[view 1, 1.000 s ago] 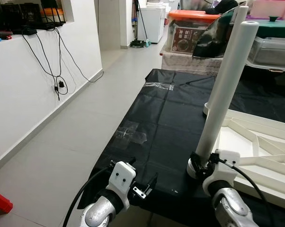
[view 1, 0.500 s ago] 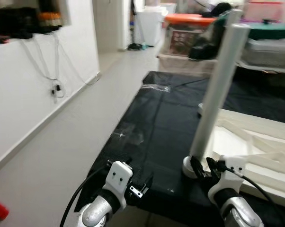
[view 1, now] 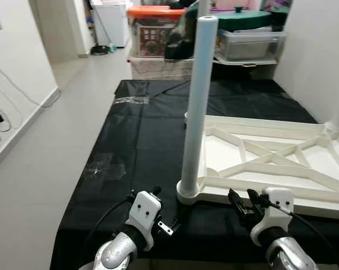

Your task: Building children table

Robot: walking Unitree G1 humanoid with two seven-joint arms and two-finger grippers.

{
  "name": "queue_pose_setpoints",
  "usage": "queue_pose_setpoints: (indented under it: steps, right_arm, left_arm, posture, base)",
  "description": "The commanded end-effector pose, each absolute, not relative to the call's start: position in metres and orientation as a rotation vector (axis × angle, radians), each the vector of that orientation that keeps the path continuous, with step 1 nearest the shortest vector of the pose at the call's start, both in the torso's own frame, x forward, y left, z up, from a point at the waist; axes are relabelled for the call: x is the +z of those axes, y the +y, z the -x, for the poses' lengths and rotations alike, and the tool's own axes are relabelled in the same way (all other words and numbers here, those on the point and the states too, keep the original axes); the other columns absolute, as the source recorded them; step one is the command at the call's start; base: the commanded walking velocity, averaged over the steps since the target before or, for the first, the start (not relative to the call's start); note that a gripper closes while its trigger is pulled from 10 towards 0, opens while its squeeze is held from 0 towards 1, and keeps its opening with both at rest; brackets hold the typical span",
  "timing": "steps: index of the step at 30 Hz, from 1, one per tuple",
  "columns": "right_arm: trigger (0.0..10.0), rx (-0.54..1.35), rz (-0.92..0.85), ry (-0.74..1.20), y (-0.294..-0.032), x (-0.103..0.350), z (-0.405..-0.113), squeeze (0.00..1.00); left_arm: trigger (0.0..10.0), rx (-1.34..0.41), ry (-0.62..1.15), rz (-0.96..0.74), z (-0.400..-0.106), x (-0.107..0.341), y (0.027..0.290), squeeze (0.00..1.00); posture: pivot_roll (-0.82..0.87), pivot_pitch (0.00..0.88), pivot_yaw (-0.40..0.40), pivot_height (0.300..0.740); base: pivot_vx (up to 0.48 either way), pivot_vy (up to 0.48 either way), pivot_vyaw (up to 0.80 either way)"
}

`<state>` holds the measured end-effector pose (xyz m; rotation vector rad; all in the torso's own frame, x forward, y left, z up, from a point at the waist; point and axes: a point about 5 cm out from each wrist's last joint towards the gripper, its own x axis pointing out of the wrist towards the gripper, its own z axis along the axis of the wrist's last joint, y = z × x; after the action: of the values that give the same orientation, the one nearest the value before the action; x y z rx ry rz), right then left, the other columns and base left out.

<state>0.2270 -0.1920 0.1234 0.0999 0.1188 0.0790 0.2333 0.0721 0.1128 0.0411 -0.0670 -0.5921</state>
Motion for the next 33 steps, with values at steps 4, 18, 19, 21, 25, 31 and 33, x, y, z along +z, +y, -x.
queue_pose_setpoints:
  steps: [4, 18, 19, 21, 25, 31, 33]
  right_arm:
    - [10.0, 0.088, -0.071, 0.081, -0.183, 0.129, -0.237, 0.0]
    - [10.0, -0.161, 0.029, 0.047, -0.204, 0.134, -0.241, 0.0]
    - [10.0, -0.183, 0.04, 0.044, -0.206, 0.135, -0.242, 0.0]
    - [10.0, -0.171, 0.038, 0.04, -0.203, 0.136, -0.243, 0.0]
    - [10.0, -0.087, 0.019, 0.04, -0.193, 0.137, -0.244, 0.0]
    - [10.0, 0.298, -0.014, 0.057, -0.146, 0.133, -0.248, 0.0]
    - [10.0, 0.324, -0.01, 0.055, -0.143, 0.132, -0.253, 0.0]
  left_arm:
    - [10.0, -0.567, -0.032, -0.028, -0.234, 0.108, 0.076, 0.0]
    - [10.0, -0.569, -0.016, -0.033, -0.234, 0.106, 0.077, 0.0]
    - [10.0, -0.569, -0.014, -0.033, -0.234, 0.106, 0.077, 0.0]
    - [10.0, -0.569, -0.014, -0.033, -0.234, 0.106, 0.077, 0.0]
    - [10.0, -0.569, -0.013, -0.033, -0.234, 0.106, 0.078, 0.0]
    - [10.0, -0.541, -0.002, -0.018, -0.235, 0.106, 0.079, 0.0]
    - [10.0, -0.519, 0.003, -0.009, -0.236, 0.106, 0.082, 0.0]
  posture:
    - [0.06, 0.0, -0.026, 0.74]
    - [0.07, 0.0, -0.026, 0.74]
    - [0.07, 0.0, -0.025, 0.74]
    - [0.07, 0.0, -0.024, 0.74]
    - [0.07, 0.0, -0.023, 0.74]
    - [0.07, 0.0, -0.026, 0.74]
    - [0.08, 0.0, -0.031, 0.74]
  base:
    - [0.0, 0.074, 0.0]
    - [-0.133, 0.233, 0.0]
    - [0.0, 0.0, 0.0]
    - [0.0, 0.0, 0.0]
    - [0.0, 0.0, 0.0]
    - [0.0, 0.0, 0.0]
    - [0.0, 0.0, 0.0]
